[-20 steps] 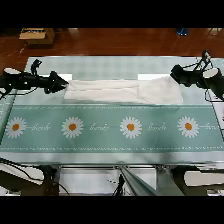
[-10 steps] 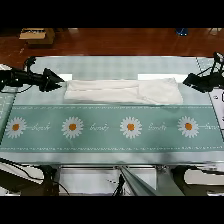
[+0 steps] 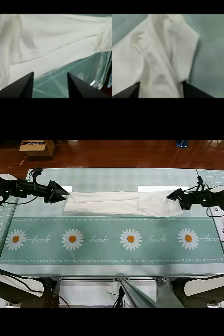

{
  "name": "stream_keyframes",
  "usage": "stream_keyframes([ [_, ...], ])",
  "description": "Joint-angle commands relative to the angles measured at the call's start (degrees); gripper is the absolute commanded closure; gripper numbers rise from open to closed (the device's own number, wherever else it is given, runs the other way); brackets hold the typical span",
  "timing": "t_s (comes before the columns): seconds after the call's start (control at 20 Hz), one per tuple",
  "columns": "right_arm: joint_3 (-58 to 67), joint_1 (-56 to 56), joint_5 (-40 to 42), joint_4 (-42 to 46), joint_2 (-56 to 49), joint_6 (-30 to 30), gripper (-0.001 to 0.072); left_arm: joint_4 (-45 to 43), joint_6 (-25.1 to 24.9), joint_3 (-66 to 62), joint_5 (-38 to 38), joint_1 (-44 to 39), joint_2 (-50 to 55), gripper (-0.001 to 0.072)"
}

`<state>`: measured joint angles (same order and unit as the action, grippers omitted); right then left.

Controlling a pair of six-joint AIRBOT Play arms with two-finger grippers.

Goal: Fold the shirts.

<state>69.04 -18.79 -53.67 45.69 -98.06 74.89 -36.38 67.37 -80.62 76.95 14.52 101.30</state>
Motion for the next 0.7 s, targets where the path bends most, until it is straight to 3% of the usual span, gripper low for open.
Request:
stream_keyframes([
  [0.0, -0.1, 4.1, 0.3, -3.3, -3.3, -1.2, 0.0177, 0.3, -0.3, 0.0, 0.1, -0.9, 0.0, 0.0221],
  [0.05, 0.0, 5.0, 0.5, -3.4, -3.2, -2.3, 0.0396, 0.7, -0.3, -0.1, 0.3, -0.9, 0.0, 0.0275],
  [0.1, 0.6, 5.4, -0.4, -3.5, -2.9, -3.9, 0.0649, 1.3, -0.3, -0.1, 0.5, -0.9, 0.0, 0.0437],
  [0.15, 1.4, 5.4, -2.2, -3.3, -2.1, -5.2, 0.0679, 2.3, -0.7, -0.1, 1.7, -0.8, 0.0, 0.0646],
  [0.2, 2.5, 5.4, -4.5, -3.2, -0.7, -7.1, 0.068, 3.9, -2.4, -0.2, 2.6, -0.9, 0.0, 0.0689],
  [0.35, 4.5, 5.3, -9.1, 0.4, 7.1, -6.8, 0.068, 9.6, -2.7, -0.2, 3.1, -2.1, -0.5, 0.0689],
  [0.65, 4.5, 5.4, -17.5, 4.6, 23.0, 0.6, 0.0681, 14.4, -2.6, -0.2, 1.9, -12.9, -1.0, 0.0689],
])
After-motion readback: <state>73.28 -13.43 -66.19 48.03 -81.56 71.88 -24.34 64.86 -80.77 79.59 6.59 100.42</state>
